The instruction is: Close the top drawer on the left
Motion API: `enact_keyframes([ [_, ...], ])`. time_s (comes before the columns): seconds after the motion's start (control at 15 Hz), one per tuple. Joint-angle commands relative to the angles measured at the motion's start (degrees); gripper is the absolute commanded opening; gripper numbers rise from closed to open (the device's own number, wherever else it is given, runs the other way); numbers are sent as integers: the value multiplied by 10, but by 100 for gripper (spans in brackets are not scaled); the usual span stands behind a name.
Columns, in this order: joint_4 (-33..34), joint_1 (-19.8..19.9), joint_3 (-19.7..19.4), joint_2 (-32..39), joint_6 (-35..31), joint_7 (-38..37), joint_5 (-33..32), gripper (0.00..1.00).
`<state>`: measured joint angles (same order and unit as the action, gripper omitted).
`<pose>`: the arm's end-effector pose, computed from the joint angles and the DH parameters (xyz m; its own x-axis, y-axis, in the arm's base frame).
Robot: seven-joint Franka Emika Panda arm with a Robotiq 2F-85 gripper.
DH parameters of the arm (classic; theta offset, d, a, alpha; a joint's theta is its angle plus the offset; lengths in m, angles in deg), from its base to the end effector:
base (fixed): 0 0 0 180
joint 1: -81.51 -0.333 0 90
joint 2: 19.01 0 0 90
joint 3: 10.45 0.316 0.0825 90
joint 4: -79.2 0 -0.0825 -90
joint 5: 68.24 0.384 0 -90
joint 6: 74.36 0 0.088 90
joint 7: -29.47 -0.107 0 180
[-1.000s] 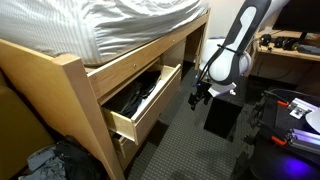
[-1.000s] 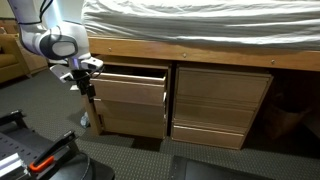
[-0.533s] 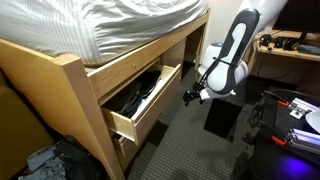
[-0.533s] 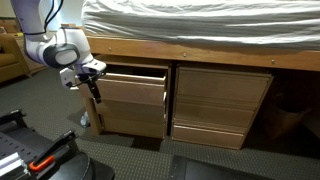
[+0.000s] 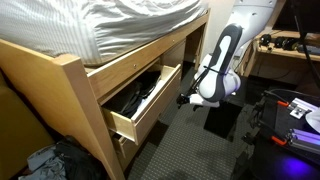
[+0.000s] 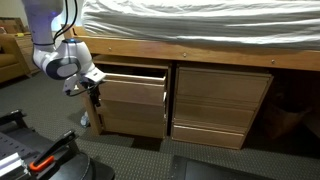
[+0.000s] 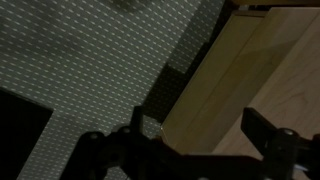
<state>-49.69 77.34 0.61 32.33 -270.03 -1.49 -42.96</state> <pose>0.4754 0.0945 0.0028 0.6787 -0.7263 0.1092 -0.6946 -0.6830 -0.2260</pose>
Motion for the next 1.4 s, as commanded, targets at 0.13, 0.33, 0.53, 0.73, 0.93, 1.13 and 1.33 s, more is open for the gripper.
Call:
enact_keyframes([
  [0.13, 56, -11, 11, -5, -32, -11, 13, 100],
  [0.33, 133, -14, 20, 13, -30, -30, 15, 100],
  [0.53, 160, -15, 24, 30, -25, -35, 16, 100],
  [0.73, 137, -16, 19, 11, -20, -27, 14, 100],
  [0.93, 136, -16, 19, 11, -20, -27, 14, 100],
  [1.13, 127, -20, 14, 3, -22, -23, 14, 100],
  [1.33, 193, -53, -21, 23, -23, -32, 35, 100],
])
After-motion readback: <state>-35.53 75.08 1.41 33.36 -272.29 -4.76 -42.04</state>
